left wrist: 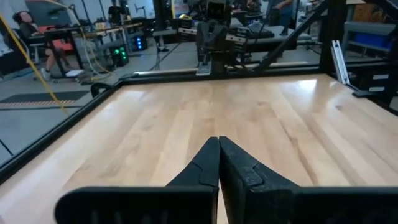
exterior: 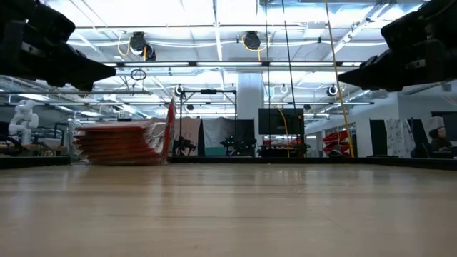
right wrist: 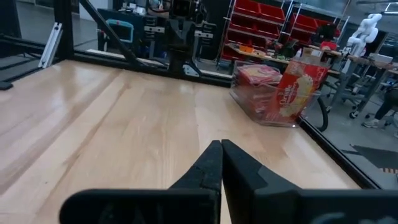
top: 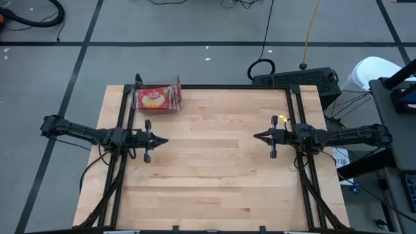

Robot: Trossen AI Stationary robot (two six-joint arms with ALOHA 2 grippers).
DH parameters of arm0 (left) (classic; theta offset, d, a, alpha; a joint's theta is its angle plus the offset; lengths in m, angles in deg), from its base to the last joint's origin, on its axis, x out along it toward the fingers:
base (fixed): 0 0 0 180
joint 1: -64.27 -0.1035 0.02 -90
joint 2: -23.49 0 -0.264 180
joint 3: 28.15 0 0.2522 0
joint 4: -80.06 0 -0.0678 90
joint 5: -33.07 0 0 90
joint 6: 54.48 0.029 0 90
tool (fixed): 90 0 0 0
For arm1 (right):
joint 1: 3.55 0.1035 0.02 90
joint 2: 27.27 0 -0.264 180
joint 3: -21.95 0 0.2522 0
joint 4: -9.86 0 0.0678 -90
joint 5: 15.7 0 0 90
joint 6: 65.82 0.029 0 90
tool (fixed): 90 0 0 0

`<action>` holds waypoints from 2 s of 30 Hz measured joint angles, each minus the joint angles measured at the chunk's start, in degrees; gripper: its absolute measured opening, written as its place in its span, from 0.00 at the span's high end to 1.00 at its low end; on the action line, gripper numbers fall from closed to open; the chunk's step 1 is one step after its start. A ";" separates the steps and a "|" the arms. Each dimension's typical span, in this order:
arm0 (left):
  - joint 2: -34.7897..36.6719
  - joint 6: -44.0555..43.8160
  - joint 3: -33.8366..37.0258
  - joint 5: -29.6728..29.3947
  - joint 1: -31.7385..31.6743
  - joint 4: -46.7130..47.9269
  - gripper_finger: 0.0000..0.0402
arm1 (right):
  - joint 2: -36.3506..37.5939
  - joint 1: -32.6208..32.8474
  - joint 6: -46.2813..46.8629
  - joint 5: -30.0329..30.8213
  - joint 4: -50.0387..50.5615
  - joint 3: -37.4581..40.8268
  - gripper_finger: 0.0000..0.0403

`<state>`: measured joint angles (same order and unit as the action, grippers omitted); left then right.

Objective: Sort popcorn bags into baskets
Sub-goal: Return to Home Position

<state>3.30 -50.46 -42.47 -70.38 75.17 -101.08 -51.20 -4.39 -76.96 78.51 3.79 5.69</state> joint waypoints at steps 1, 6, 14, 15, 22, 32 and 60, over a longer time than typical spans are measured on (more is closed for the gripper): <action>-0.02 0.19 0.00 0.02 0.00 0.11 0.99 | 0.05 0.00 -0.05 -0.02 -0.02 0.00 1.00; -0.04 1.04 0.00 0.04 0.00 0.09 0.99 | 0.86 -0.63 -1.16 0.24 0.03 0.04 1.00; -0.04 0.04 0.00 0.60 0.11 0.53 0.99 | 5.59 -0.77 5.40 2.08 5.18 0.11 1.00; -0.02 -0.06 -0.02 0.86 0.11 0.97 0.99 | 6.35 -0.60 5.91 2.05 6.42 0.11 1.00; 0.04 -1.54 -0.02 3.62 0.09 1.29 0.99 | 15.04 0.49 7.49 1.75 14.96 0.11 1.00; 0.07 0.39 -0.02 2.89 0.00 1.25 0.99 | 23.78 0.57 5.05 1.49 18.82 0.04 1.00; 19.96 3.80 -0.08 10.44 -6.73 11.62 0.98 | 23.30 0.54 4.42 1.69 17.65 1.68 1.00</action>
<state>23.26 -46.66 -42.55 -59.95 68.44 -89.46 -27.89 -3.85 -72.54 80.20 21.44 7.37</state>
